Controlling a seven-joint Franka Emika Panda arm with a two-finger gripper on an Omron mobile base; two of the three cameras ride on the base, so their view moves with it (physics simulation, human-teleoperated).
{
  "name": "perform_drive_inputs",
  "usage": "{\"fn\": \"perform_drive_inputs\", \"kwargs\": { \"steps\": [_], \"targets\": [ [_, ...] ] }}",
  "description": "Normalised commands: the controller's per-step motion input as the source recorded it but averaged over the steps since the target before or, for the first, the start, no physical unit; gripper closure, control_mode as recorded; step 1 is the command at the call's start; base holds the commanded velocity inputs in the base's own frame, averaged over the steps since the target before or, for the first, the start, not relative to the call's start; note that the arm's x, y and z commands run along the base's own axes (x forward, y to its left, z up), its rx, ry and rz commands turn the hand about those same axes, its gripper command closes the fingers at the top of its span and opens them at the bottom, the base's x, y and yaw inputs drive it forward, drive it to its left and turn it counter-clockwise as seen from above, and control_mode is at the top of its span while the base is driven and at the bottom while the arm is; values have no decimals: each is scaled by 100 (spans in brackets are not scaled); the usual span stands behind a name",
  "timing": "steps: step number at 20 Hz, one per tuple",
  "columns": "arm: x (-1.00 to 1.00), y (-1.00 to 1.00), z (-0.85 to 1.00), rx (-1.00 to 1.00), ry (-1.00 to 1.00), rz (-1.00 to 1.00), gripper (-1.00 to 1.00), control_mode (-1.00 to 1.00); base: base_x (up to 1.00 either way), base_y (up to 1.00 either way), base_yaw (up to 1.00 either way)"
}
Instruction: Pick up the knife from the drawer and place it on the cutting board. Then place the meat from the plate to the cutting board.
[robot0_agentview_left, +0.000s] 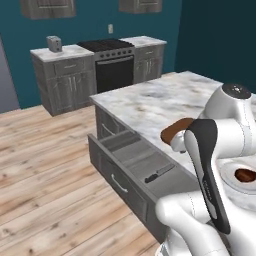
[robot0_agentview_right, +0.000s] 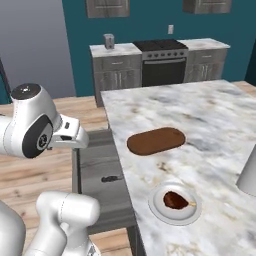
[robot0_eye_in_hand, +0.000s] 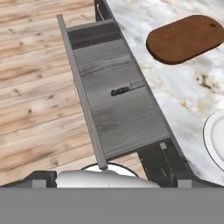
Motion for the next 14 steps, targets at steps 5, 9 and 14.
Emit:
{"fn": "perform_drive_inputs", "kwargs": {
  "steps": [5,9,14],
  "targets": [
    [0,0,0,0,0,0,-100,100,30,-25,10],
    [0,0,0,0,0,0,-100,100,37,-23,-3],
    [0,0,0,0,0,0,-100,100,28,-7,-11]
  ]
}}
